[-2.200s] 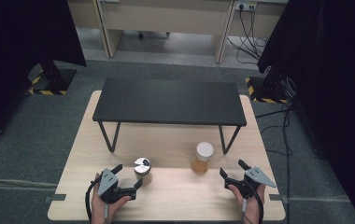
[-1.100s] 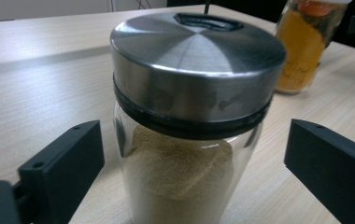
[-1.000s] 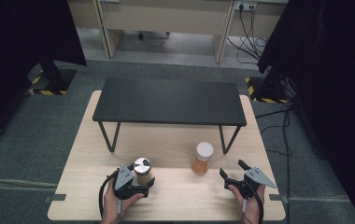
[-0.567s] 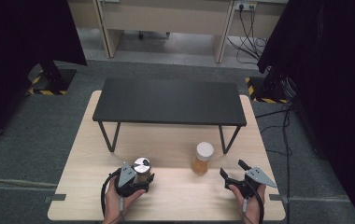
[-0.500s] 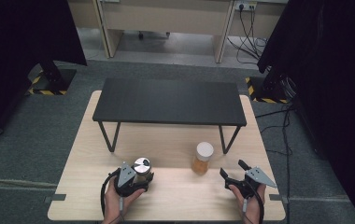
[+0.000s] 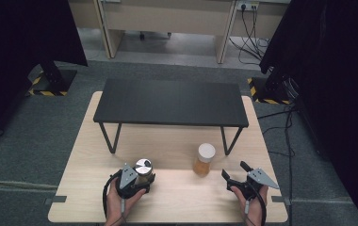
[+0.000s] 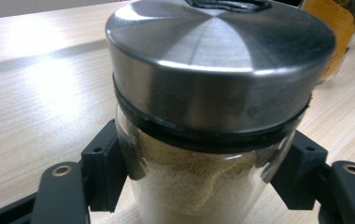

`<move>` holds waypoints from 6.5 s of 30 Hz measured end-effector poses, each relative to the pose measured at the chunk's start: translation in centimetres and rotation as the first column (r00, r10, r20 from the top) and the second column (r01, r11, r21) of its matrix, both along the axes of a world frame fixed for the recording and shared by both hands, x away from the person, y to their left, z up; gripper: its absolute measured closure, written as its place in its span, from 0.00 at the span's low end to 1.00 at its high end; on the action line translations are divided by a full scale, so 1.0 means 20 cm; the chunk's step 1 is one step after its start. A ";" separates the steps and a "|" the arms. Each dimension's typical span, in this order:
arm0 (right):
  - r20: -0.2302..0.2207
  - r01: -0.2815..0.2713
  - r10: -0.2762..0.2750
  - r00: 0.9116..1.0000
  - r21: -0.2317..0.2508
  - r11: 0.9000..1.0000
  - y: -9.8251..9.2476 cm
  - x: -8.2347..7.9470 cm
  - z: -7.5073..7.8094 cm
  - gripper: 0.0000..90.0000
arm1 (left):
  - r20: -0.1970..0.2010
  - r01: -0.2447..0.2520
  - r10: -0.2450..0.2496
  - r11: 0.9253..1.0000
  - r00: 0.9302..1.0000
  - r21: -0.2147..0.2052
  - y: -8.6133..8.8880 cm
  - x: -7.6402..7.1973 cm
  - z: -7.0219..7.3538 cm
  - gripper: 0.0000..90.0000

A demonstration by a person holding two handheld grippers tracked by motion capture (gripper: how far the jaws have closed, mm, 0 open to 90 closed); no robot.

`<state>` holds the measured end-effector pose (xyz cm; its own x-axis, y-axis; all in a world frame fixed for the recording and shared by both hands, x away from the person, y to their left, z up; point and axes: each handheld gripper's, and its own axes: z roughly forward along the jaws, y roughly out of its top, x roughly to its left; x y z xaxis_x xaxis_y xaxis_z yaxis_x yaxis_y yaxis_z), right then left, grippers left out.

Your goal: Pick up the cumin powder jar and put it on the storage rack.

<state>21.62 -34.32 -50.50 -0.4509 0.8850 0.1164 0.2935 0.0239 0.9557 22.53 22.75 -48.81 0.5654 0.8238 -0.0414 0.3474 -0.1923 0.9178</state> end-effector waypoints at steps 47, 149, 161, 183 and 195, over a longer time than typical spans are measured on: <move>0.003 -0.001 0.001 1.000 -0.016 1.000 0.01 0.00 0.00 0.11 | 0.150 0.003 0.008 0.997 0.989 -0.078 0.08 -0.19 0.34 0.33; 0.006 -0.011 0.011 1.000 -0.035 0.999 0.02 0.00 0.01 0.12 | 0.081 -0.155 0.154 0.988 0.985 0.012 0.09 0.65 1.02 0.33; 0.007 -0.011 0.011 1.000 -0.035 0.999 0.02 0.00 0.01 0.12 | 0.142 -0.163 0.170 0.985 0.975 -0.061 0.11 0.62 0.90 0.34; 0.008 -0.012 0.012 1.000 -0.034 0.999 0.02 0.00 0.01 0.12 | 0.148 -0.165 0.174 0.984 0.974 -0.069 0.11 0.62 0.89 0.33; 0.010 -0.012 0.012 1.000 -0.036 0.999 0.02 0.00 0.01 0.12 | 0.147 -0.165 0.173 0.984 0.974 -0.068 0.11 0.62 0.89 0.33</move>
<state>21.68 -33.93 -50.34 -0.4627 0.8829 0.0799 0.2835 0.0619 0.9570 34.93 24.93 -30.98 0.4212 0.9069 -0.0137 0.2270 -0.0908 0.9697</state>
